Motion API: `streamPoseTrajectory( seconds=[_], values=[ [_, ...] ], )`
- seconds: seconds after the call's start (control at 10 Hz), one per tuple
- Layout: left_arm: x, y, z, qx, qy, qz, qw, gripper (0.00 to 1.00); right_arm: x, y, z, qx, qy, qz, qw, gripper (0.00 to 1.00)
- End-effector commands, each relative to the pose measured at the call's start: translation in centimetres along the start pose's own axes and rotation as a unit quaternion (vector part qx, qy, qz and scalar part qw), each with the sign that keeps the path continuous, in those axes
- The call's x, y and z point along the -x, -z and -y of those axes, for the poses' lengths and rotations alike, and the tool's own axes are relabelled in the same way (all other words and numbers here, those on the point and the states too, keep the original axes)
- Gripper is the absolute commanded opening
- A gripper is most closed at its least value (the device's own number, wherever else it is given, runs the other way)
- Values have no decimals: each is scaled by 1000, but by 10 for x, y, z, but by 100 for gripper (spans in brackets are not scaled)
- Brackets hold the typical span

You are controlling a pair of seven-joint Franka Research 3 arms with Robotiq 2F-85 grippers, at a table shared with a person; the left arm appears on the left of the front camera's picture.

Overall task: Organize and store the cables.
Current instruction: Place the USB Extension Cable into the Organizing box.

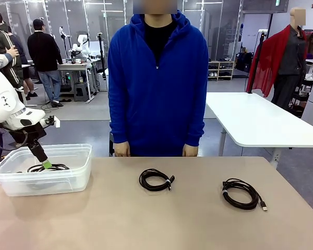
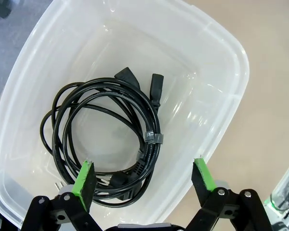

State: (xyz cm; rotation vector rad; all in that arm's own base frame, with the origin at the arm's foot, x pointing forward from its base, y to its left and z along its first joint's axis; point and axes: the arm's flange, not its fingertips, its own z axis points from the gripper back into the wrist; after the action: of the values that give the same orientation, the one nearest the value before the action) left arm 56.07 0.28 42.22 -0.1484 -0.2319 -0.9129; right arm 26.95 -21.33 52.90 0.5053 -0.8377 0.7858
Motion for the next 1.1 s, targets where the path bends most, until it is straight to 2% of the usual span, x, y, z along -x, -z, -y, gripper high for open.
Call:
streamPoseTrajectory(
  seconds=[0.0,0.7,1.0],
  values=[
    [1,-1,-2,-1,-2,1,1000,100,-1,0,1,-2,-7,6,1000,100],
    [1,-1,-2,-1,-2,1,1000,100,-1,0,1,-2,-7,6,1000,100],
    [11,-20,19,-23,6,6,1000,100,-10,2,-9,6,-17,-15,1000,100]
  ],
)
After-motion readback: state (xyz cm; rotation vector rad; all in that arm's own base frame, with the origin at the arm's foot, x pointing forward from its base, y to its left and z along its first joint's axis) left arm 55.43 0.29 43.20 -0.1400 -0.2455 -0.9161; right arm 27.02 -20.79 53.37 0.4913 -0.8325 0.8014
